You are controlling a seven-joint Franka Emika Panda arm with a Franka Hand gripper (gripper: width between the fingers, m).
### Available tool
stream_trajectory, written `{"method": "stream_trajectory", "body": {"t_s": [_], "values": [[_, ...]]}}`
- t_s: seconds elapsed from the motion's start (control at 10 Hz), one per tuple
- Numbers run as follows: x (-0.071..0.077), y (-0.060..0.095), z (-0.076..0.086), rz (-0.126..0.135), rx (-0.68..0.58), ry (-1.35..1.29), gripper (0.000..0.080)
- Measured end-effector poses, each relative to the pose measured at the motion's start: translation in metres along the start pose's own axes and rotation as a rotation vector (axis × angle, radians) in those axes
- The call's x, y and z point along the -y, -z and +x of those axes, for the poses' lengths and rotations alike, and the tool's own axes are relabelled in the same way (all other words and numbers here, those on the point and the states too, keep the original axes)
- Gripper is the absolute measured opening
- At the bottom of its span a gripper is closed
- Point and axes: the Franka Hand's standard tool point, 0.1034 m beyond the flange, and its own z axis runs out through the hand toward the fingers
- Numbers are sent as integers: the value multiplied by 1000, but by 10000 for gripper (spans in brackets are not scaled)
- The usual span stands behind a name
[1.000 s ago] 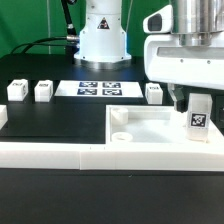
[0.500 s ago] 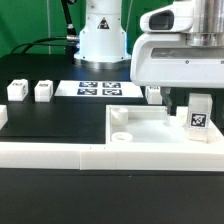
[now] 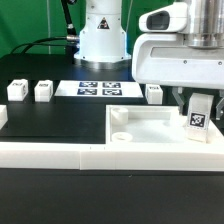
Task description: Assemble square table
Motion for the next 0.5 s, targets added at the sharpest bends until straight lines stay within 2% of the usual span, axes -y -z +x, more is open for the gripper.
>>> {"method": "stream_trajectory", "body": {"t_s": [0.1,0.4,0.5], "values": [[0,0,0,0,0,-98,289],[0,0,1,-19,15,-706,289],[-2,-1,3,-13,48,-884,289]]}}
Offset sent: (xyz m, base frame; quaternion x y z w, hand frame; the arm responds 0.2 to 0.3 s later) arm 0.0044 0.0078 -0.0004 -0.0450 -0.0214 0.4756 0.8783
